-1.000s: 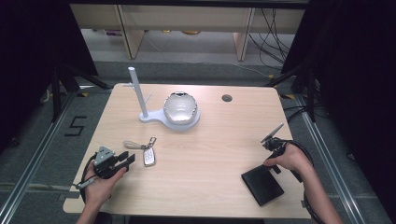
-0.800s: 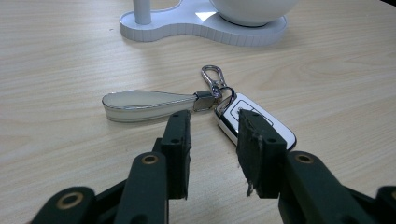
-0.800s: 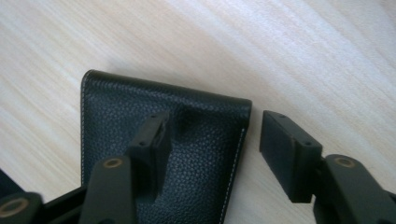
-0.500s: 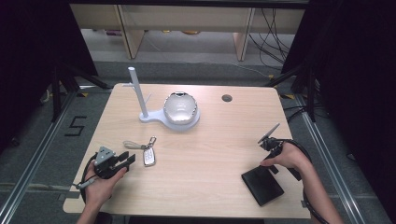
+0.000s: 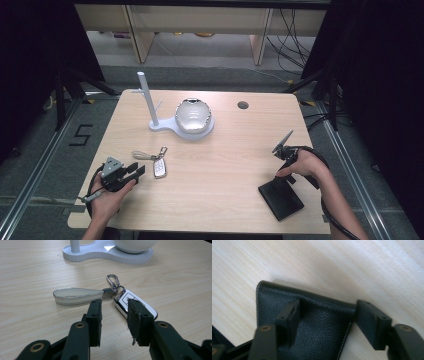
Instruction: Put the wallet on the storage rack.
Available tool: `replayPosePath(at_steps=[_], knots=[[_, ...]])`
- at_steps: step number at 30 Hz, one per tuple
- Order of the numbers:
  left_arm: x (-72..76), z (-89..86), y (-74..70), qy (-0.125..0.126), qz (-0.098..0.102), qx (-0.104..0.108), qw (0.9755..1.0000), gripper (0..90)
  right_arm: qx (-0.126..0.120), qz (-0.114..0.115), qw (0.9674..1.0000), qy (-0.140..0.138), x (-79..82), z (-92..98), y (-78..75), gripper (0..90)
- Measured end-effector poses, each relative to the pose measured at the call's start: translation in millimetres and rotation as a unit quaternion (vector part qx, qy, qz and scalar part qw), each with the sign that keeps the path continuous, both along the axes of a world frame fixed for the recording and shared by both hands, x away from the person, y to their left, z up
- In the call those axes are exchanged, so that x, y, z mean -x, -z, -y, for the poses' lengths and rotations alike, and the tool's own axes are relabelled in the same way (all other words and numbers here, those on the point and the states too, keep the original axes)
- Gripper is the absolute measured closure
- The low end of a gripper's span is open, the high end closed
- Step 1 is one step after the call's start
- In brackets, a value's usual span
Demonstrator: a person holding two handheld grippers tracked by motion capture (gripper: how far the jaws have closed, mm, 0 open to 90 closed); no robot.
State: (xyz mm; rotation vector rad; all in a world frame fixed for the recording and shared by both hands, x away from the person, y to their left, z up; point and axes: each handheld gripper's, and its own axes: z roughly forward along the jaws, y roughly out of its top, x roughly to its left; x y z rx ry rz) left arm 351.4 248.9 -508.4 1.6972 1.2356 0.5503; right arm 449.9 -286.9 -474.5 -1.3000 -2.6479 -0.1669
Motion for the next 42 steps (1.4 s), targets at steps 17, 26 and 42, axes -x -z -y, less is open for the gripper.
replayPosePath(at_steps=[17,26,42], knots=[[-0.3,3.5,1.2,0.006,-0.001,-0.004,1.0000,63.4,0.023,-0.016,0.9996,0.000,-4.5,-3.0,-1.0,51.7],[-1.0,0.8,0.5,0.001,-0.001,-0.004,1.0000,62.8,0.000,-0.005,0.9999,0.013,-3.3,8.3,-4.1,64.4],[-1.0,2.1,-0.2,0.001,0.001,-0.002,1.0000,61.9,-0.006,0.033,0.9994,0.011,5.9,8.5,-39.7,76.1]])
